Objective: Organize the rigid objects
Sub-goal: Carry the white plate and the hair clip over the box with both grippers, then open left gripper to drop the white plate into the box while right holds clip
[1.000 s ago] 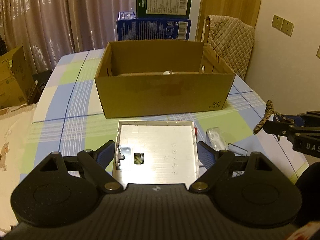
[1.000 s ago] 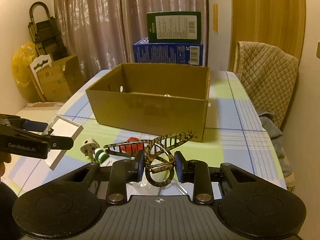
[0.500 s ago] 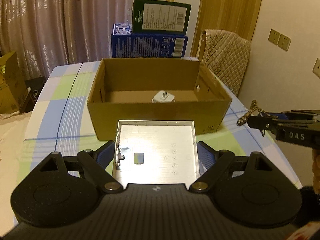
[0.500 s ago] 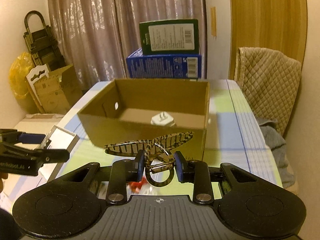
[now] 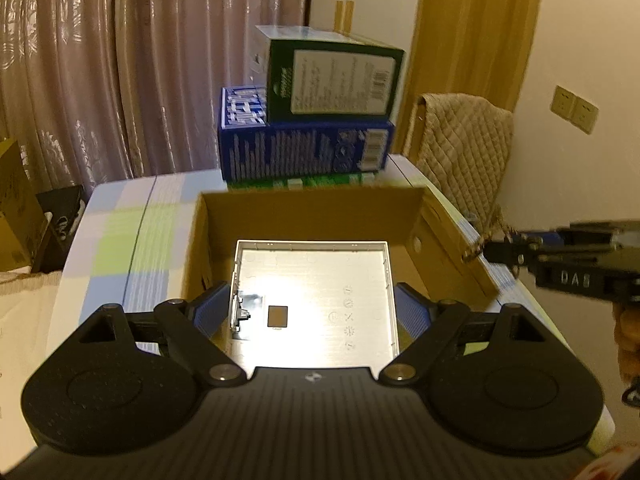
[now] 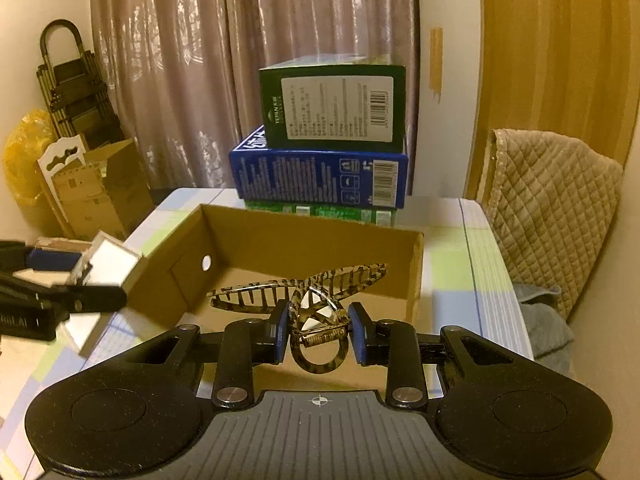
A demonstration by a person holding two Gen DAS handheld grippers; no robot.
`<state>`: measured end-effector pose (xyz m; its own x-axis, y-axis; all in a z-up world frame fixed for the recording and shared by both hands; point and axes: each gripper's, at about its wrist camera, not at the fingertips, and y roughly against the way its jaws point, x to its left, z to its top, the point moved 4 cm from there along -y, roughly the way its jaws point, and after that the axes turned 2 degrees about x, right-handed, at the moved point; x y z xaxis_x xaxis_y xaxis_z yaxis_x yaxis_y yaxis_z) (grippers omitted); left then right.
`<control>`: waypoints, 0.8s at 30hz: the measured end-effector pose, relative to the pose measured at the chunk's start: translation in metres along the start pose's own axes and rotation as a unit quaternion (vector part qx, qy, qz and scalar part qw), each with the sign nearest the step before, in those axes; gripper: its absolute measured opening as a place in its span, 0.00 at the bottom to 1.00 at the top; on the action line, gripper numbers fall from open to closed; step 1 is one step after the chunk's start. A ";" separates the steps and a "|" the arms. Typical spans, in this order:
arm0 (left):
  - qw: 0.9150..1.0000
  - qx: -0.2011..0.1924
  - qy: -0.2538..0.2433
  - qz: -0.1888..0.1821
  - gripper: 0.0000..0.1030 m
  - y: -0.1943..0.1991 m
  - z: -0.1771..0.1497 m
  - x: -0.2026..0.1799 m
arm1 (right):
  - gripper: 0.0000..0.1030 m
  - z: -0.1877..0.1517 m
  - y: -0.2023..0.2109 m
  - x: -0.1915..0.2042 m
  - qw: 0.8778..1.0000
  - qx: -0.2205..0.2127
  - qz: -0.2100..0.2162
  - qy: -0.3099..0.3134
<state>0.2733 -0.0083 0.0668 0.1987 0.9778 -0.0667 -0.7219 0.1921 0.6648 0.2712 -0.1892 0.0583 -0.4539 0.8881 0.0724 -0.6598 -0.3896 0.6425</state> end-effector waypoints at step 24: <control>0.998 0.068 0.011 -0.003 0.82 -0.123 0.004 0.009 | 0.27 -0.021 -0.106 -0.029 0.996 0.084 -0.005 -0.034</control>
<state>0.3668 -0.0238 -0.0129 0.1874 0.9784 -0.0868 -0.6241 0.1869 0.7587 0.3421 -0.1790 -0.0276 -0.4027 0.9084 0.1126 -0.5518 -0.3390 0.7620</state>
